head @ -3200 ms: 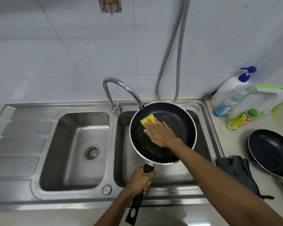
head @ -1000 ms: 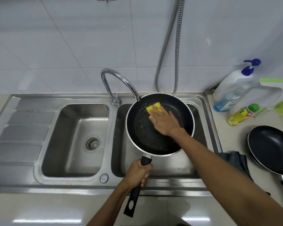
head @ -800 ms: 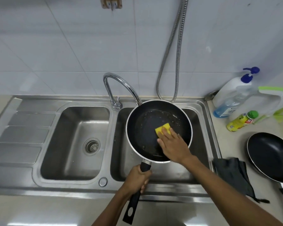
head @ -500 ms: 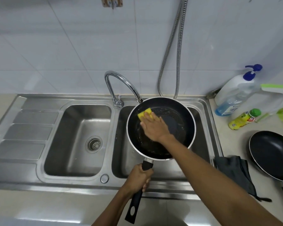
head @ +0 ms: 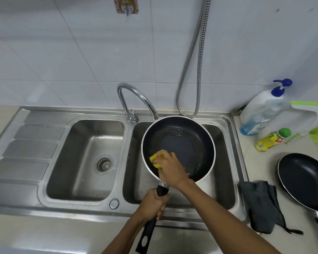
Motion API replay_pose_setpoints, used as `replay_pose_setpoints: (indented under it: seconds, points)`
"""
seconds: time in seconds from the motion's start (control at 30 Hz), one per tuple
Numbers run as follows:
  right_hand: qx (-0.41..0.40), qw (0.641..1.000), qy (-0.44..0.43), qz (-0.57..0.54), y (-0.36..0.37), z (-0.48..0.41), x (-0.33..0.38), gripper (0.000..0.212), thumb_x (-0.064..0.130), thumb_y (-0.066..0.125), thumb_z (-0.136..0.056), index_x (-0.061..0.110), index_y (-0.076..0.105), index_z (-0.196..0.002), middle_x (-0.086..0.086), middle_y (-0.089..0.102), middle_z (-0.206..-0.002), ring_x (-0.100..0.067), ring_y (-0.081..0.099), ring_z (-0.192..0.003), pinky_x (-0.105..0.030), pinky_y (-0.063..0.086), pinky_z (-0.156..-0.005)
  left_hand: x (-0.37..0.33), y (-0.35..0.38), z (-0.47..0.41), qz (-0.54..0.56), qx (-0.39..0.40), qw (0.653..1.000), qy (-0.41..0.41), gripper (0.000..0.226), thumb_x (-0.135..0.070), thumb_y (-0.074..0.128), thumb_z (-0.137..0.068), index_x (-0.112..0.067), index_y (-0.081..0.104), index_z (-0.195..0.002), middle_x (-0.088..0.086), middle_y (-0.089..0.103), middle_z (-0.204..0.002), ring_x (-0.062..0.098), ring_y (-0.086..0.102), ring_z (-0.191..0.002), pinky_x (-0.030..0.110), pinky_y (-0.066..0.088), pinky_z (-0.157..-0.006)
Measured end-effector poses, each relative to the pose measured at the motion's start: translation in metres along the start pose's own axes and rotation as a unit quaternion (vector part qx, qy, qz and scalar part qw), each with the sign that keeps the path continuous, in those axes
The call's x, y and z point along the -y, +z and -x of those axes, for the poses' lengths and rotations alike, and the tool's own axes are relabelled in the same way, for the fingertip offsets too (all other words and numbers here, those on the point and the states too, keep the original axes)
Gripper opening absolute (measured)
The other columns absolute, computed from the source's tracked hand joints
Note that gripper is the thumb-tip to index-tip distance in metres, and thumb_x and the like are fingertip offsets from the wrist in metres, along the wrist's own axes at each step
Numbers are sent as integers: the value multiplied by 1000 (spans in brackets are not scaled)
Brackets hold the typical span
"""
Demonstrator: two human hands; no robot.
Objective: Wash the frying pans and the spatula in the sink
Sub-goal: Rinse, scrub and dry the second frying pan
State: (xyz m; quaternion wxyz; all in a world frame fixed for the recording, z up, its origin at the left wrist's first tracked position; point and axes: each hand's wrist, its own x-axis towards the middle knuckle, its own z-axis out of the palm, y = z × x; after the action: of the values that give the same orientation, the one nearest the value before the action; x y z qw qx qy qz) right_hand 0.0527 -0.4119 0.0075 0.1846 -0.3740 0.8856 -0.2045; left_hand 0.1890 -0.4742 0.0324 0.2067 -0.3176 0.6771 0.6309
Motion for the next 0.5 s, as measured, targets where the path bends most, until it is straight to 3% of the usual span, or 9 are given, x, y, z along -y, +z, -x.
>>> replay_pose_setpoints:
  seconds: [0.1, 0.2, 0.3, 0.5]
  points:
    - [-9, 998, 21, -53, -9, -34, 19, 42, 2, 54, -85, 16, 61, -124, -9, 52, -129, -36, 48, -113, -41, 39, -101, -1, 4, 4, 12, -1, 1000, 0, 25, -10, 56, -93, -10, 49, -70, 2, 43, -47, 15, 38, -36, 22, 35, -38]
    - [-11, 986, 66, -154, -12, -54, 32, 33, 6, 54, -89, 12, 52, -122, -16, 54, -122, -41, 53, -112, -45, 42, -97, -5, 4, 2, 11, 0, 1000, 3, 28, -11, 55, -93, -13, 49, -65, 2, 44, -47, 15, 39, -37, 23, 36, -40]
    - [-6, 983, 39, -179, -12, -46, 40, 32, 10, 54, -90, 15, 54, -121, -14, 56, -120, -40, 54, -110, -44, 44, -95, -10, 2, -3, 28, -10, 1000, 6, 29, -10, 53, -91, -14, 48, -63, 2, 44, -47, 14, 38, -37, 22, 35, -40]
    - [57, 990, -126, 23, -43, 6, -26, 32, 17, 51, -85, 18, 68, -112, -6, 66, -111, -28, 61, -101, -31, 34, -92, -7, -7, -20, 82, -46, 996, -7, 32, -8, 53, -92, -13, 43, -62, 3, 39, -45, 16, 33, -34, 21, 29, -38]
